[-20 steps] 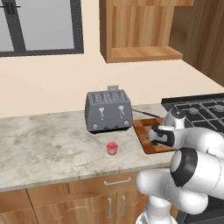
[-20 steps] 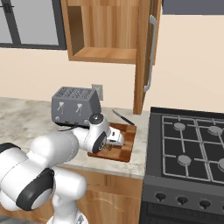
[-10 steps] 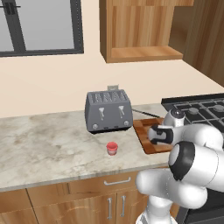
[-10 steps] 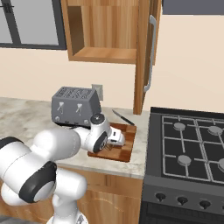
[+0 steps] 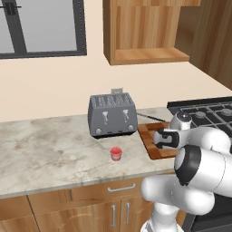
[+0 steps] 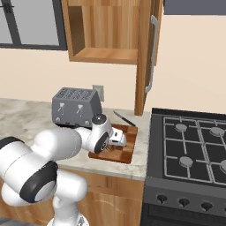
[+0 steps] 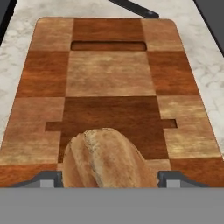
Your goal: Pick the bread, place it on the cutting board, pick the jam, place it on the counter, and close the cabinet.
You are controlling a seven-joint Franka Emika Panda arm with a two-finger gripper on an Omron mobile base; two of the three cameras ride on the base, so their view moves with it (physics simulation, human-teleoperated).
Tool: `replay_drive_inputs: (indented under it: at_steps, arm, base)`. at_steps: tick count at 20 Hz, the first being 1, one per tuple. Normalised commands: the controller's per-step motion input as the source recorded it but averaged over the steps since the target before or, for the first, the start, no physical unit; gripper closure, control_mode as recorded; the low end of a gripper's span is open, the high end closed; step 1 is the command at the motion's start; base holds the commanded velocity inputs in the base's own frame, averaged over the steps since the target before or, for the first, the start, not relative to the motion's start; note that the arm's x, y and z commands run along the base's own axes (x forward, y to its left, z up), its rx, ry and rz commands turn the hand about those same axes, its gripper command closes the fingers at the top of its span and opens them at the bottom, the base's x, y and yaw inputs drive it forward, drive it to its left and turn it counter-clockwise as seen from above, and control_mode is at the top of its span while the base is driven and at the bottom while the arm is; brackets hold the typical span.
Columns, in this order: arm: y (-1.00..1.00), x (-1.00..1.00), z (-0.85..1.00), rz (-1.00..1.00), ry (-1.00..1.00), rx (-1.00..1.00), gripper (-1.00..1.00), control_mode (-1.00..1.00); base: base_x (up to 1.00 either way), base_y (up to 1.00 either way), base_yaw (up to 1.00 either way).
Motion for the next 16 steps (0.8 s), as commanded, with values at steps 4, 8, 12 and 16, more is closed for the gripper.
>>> replay_drive_inputs:
  at_steps: [4, 8, 12, 16]
  arm:
    - [0.0, 0.0, 0.15, 0.0, -0.02, 0.0, -1.0, -1.0]
    - [0.0, -0.01, 0.27, 0.0, -0.08, 0.0, -1.0, -1.0]
    - [0.0, 0.0, 0.26, 0.0, -0.09, 0.0, -1.0, -1.0]
    - [0.0, -0.04, 0.21, 0.0, -0.14, 0.0, -1.0, -1.0]
  base:
    - [0.0, 0.0, 0.0]
    - [0.0, 0.0, 0.0]
    - [0.0, 0.0, 0.0]
    - [0.0, 0.0, 0.0]
